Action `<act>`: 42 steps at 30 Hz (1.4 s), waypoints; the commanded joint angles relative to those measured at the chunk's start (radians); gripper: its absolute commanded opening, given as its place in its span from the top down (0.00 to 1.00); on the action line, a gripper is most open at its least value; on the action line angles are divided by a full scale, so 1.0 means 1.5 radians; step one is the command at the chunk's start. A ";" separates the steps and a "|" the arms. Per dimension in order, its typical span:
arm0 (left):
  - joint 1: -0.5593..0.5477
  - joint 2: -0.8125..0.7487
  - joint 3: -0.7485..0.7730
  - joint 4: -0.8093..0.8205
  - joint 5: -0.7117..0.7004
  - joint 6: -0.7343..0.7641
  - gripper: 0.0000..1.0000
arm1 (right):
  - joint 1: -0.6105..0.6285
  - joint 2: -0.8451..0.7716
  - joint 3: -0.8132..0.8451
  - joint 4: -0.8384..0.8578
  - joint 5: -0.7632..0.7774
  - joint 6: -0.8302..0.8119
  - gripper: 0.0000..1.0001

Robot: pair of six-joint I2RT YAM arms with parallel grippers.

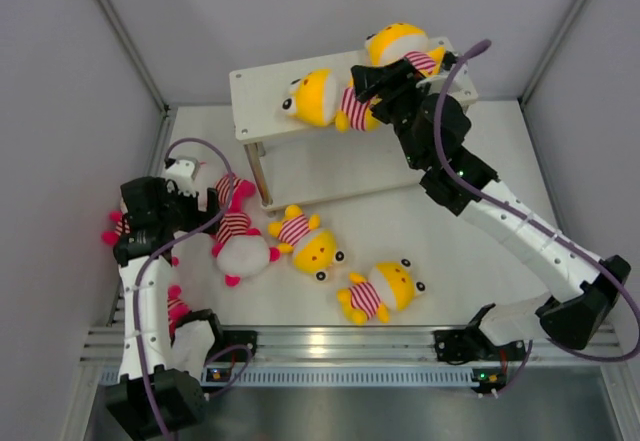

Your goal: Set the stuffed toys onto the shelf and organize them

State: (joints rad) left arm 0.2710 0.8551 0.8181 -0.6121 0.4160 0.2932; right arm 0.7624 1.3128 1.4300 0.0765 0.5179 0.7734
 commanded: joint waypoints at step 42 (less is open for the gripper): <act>-0.029 0.067 0.337 -0.151 0.159 0.053 0.06 | -0.101 0.319 0.586 -0.668 -0.473 -0.779 0.56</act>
State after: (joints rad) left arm 0.2291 0.9771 1.3251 -0.8444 0.6563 0.3523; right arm 0.6189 1.7988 2.3421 -0.9646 -0.2436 -0.4141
